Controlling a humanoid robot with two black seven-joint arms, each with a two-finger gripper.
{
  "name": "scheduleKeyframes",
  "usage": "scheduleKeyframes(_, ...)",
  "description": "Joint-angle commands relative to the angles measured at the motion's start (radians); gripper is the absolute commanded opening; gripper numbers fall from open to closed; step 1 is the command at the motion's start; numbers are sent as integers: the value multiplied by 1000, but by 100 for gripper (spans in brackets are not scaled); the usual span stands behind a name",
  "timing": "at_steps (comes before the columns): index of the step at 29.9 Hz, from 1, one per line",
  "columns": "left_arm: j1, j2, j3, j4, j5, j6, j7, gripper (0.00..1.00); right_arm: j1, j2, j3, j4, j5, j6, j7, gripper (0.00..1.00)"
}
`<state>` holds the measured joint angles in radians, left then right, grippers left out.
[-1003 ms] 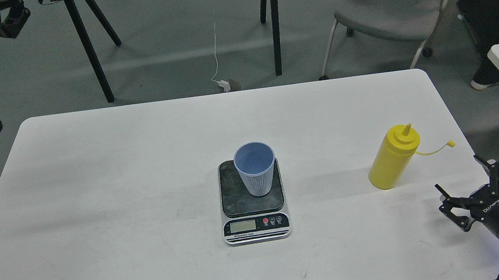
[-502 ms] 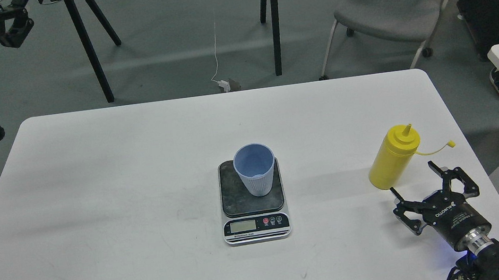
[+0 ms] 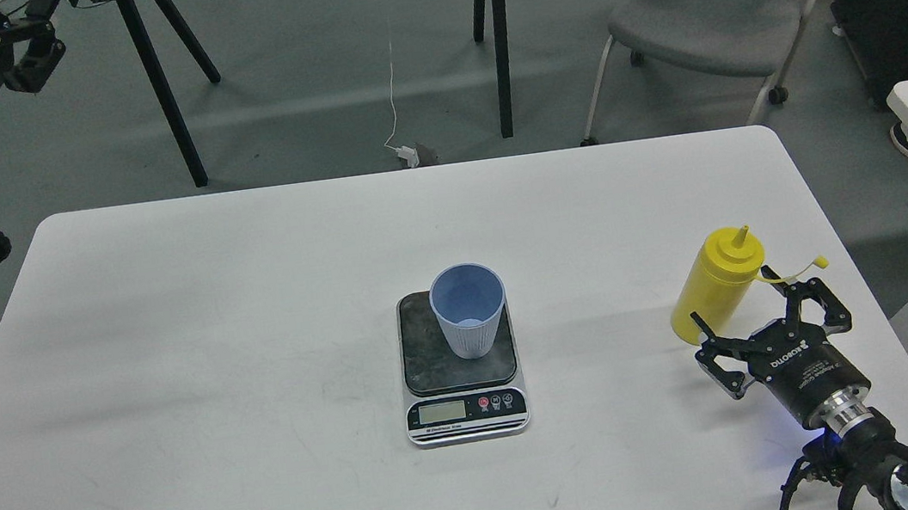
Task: Pour seasoning into cup on scale with both arms
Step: 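Move the right gripper to the yellow squeeze bottle and close on it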
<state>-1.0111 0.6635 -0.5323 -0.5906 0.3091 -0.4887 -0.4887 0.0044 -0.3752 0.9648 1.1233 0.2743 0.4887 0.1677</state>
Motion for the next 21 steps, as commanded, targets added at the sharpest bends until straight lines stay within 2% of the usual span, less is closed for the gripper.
scheduleKeyframes(1,0,-2,0,0,1,0,0,94,22,24,2,-8,-10,0,3,100)
scheduleKeyframes(12,0,-2,0,0,2,0,0,94,75,75,5,-42,-38,0,7,99)
scheduleKeyframes(18,12,-4,0,0,4,0,0,94,75,75,6,-54,-41,0,9,92)
scheduleKeyframes(21,14,-4,0,0,4,0,0,94,74,75,6,-53,-55,0,12,91)
